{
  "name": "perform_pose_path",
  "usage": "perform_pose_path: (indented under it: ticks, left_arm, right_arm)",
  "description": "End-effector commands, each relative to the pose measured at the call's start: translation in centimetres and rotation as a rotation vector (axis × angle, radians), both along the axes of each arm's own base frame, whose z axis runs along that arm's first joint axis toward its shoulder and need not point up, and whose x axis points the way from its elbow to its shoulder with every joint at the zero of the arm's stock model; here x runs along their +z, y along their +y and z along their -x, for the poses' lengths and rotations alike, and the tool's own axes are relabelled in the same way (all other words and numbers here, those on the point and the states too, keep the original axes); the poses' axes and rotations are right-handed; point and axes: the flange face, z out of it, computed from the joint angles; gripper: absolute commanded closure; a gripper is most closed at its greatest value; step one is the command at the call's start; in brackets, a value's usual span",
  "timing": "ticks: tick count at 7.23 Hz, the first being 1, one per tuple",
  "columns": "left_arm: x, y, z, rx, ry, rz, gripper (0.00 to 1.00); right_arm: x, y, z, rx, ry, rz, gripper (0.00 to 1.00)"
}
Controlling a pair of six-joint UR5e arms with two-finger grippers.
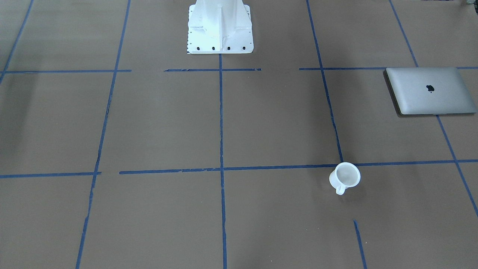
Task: Place cup on laptop
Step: 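Reach the left gripper toward the white mug on the table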
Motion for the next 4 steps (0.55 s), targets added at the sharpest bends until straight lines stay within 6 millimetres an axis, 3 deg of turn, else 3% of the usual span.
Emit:
perform_pose_path:
  ticks: [1, 3, 4]
  left_arm:
    - [-5.1, -4.7, -7.3, 0.006, 0.038, -0.044, 0.00]
    - [-10.6, -10.3, -14.2, 0.082, 0.062, -0.106, 0.00]
    - [-12.8, -12.5, -19.2, 0.148, 0.066, -0.127, 0.00]
  right_arm:
    - [0.0, 0.0, 0.0, 0.000, 0.000, 0.002, 0.00]
    - [0.0, 0.0, 0.0, 0.000, 0.000, 0.000, 0.00]
    - [0.0, 0.0, 0.0, 0.000, 0.000, 0.000, 0.00]
